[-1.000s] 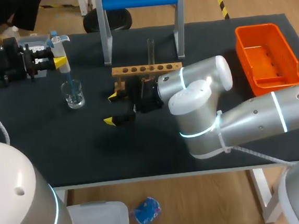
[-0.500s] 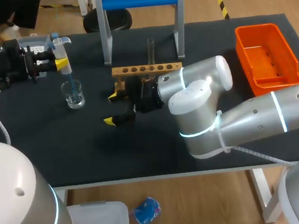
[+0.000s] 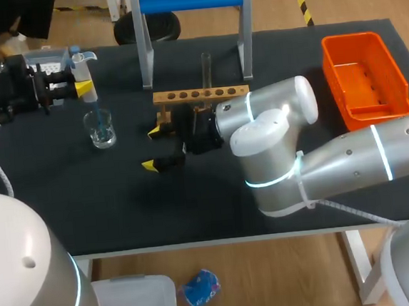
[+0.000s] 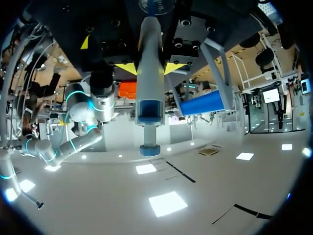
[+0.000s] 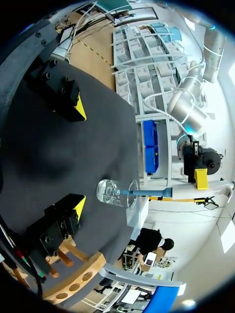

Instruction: Invert the test tube, pick up the pipette, mount the tip to pipette, aspirate from beaker and dispense into the tube, eject the tip, return the pipette, and cap with the stopper.

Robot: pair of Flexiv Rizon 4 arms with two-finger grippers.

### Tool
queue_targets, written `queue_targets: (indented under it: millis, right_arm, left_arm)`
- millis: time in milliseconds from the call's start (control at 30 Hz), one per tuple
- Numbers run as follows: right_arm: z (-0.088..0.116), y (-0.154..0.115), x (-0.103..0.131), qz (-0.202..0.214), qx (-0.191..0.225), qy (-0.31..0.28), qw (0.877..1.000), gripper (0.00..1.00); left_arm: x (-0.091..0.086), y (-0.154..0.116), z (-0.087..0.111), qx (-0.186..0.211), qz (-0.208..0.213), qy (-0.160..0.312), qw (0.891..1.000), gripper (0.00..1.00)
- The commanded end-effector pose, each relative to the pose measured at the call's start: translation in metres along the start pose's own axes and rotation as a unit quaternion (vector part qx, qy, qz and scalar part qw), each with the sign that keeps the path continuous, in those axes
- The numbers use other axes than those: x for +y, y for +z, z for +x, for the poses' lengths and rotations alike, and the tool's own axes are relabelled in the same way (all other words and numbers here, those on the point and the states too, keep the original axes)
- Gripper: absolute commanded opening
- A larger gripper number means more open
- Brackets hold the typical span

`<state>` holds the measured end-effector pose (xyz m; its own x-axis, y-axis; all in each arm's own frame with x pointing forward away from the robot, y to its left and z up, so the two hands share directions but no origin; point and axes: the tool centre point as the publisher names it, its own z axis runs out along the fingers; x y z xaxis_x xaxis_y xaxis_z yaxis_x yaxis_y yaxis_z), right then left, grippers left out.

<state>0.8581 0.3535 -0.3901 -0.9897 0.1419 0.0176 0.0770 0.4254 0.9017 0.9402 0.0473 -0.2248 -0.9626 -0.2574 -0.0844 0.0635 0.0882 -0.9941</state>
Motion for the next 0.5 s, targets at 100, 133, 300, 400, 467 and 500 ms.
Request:
queue_targets:
  millis: [100, 133, 300, 400, 467, 500]
  right_arm:
    - [0.000, 0.001, 0.000, 0.000, -0.001, 0.000, 1.000, 1.00]
    - [0.000, 0.001, 0.000, 0.000, -0.001, 0.000, 1.000, 1.00]
    - [0.008, -0.018, 0.010, 0.014, 0.010, 0.004, 1.000, 1.00]
    - [0.017, -0.034, 0.019, 0.014, 0.016, -0.007, 1.000, 1.00]
    - [0.024, -0.044, 0.025, 0.013, 0.020, -0.018, 1.000, 1.00]
    - [0.027, -0.050, 0.029, 0.014, 0.022, -0.020, 0.999, 1.00]
  left_arm:
    - [0.000, 0.000, 0.001, -0.001, 0.000, 0.001, 1.000, 0.00]
    - [0.000, 0.000, 0.001, -0.001, 0.000, 0.001, 1.000, 0.00]
    - [0.000, 0.000, 0.001, -0.001, 0.000, 0.001, 1.000, 0.00]
    - [0.000, 0.000, 0.001, -0.001, 0.000, 0.001, 1.000, 0.00]
    - [0.000, 0.000, 0.001, -0.001, 0.000, 0.001, 1.000, 0.00]
    - [0.000, 0.000, 0.001, -0.001, 0.000, 0.001, 1.000, 0.00]
